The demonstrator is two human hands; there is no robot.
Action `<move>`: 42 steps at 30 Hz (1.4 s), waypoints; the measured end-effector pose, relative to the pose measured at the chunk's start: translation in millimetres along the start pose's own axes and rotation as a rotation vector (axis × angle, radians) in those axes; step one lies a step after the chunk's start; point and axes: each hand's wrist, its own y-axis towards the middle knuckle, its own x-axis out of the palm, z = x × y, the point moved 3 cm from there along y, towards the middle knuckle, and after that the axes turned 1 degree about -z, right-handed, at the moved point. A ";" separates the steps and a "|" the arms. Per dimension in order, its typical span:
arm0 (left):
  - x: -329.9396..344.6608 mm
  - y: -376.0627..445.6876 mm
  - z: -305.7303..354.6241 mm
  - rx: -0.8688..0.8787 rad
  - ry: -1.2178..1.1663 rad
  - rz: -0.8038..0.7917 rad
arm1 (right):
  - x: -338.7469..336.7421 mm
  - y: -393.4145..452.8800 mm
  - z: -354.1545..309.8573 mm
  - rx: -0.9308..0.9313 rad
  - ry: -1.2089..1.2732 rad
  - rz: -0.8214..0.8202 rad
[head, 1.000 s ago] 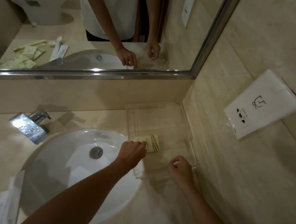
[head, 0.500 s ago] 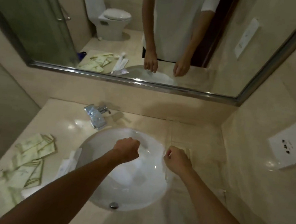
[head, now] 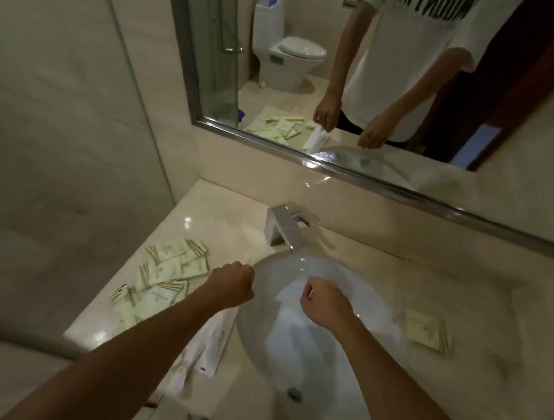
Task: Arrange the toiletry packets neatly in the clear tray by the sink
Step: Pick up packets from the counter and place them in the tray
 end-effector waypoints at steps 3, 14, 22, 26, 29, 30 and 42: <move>0.7 -8.2 -51.4 -0.053 -0.051 0.001 | 27.9 6.1 -48.4 -0.037 -0.035 -0.047; 18.9 -35.9 -195.5 -0.250 -0.087 -0.033 | 108.2 34.2 -166.4 -0.081 -0.057 -0.202; 57.0 -49.3 -214.2 -0.386 -0.228 -0.056 | 158.8 45.8 -198.7 -0.033 0.002 -0.281; 69.2 -47.6 -214.2 -0.391 -0.320 -0.059 | 179.6 47.9 -207.1 0.047 0.106 -0.248; 72.0 -45.7 -217.8 -0.450 -0.570 -0.043 | 190.8 46.1 -209.7 0.106 0.228 -0.172; 70.7 -44.1 -219.2 -0.464 -0.640 -0.035 | 194.3 46.1 -210.6 0.131 0.267 -0.151; 63.7 -30.6 -228.1 -0.515 -0.870 -0.181 | 194.5 49.4 -202.9 0.436 0.597 -0.238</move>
